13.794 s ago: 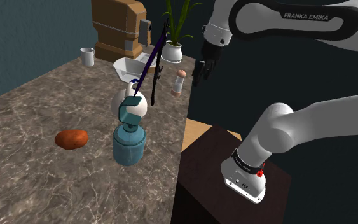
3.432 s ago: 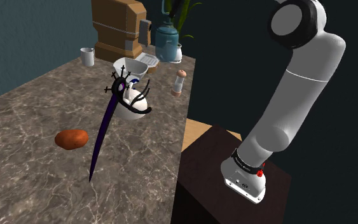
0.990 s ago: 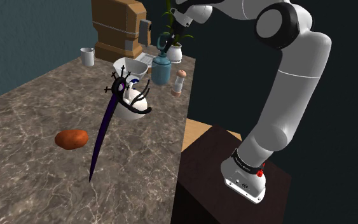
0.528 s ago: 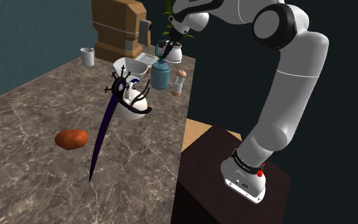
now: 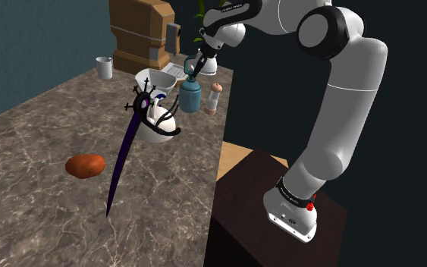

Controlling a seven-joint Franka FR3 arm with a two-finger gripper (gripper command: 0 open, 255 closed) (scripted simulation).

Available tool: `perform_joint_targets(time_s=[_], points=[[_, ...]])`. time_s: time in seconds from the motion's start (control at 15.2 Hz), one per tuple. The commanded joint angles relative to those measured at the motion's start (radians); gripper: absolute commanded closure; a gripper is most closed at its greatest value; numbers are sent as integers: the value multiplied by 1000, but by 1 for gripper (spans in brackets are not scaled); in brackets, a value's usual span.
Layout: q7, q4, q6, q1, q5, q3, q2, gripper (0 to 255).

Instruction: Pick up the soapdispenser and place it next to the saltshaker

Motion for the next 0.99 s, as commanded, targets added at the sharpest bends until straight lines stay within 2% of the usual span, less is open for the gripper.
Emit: perform_joint_targets(time_s=[0.0,0.33,0.4,0.73,0.92], points=[[-1,-1,5,0,1,1,2,255],[-1,-1,5,0,1,1,2,255],[-1,-1,5,0,1,1,1,0],[-1,-1,5,0,1,1,2,0],[15,15,-67,-2,-25,-13,-56,0]])
